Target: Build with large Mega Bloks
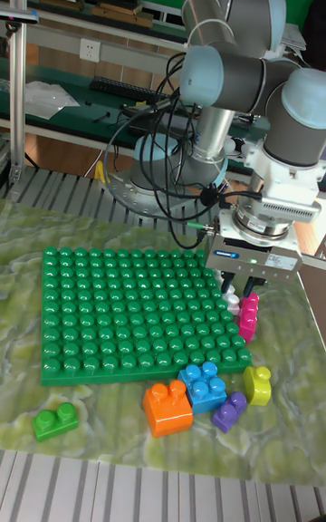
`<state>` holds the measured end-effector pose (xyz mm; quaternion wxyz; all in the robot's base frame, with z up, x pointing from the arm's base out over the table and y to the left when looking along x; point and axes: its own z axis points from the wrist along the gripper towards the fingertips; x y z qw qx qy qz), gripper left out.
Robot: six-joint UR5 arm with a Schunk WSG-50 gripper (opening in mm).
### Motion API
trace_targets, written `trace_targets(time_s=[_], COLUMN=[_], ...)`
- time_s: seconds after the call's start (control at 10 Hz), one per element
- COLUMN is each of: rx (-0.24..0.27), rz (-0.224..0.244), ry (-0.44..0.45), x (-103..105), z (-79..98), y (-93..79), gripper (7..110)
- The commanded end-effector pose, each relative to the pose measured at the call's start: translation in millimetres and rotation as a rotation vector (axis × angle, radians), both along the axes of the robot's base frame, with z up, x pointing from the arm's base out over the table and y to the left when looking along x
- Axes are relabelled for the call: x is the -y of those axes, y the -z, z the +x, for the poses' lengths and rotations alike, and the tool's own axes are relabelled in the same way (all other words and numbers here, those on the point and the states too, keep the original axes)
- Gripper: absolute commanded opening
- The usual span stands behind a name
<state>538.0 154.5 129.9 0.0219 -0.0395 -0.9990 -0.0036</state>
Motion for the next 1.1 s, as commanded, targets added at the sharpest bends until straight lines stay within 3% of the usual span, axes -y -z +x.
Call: trace_targets(time_s=[0.0, 0.2, 0.3, 0.5, 1.0], rx=[0.004, 0.001, 0.001, 0.006, -0.016], rz=[-0.008, 0.031, 0.027, 0.057, 0.042], ry=[0.038, 0.061, 0.074, 0.094, 0.079], x=[-2, -21, -28, -45, -45], z=[-3.7, -9.6, -16.9, -31.2, -43.8], y=[0.8, -0.6, 3.0, 14.2, 19.0], gripper=[22, 22, 7, 7, 7])
